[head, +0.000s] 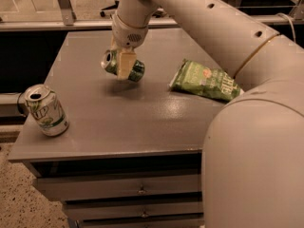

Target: Knock green can over

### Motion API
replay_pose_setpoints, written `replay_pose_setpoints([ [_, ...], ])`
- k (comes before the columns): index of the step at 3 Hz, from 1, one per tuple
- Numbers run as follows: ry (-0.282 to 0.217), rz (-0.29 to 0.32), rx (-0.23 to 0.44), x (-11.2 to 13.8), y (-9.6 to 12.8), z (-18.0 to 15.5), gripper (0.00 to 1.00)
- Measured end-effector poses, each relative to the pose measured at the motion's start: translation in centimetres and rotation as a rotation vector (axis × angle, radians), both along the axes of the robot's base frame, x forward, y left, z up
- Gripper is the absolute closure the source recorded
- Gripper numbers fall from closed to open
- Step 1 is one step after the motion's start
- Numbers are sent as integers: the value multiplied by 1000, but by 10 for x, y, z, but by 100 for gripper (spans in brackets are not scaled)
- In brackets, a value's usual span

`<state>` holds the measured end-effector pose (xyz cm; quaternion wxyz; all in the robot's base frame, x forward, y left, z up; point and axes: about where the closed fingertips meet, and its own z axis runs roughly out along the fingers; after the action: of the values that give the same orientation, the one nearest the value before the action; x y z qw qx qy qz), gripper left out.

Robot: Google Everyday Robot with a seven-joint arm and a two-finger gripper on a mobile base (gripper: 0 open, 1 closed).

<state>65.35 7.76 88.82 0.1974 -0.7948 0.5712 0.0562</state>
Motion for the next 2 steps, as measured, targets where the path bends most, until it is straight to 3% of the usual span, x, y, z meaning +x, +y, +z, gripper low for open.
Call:
replay_pose_setpoints([
  [2, 42, 81, -17, -9, 18, -17, 1],
])
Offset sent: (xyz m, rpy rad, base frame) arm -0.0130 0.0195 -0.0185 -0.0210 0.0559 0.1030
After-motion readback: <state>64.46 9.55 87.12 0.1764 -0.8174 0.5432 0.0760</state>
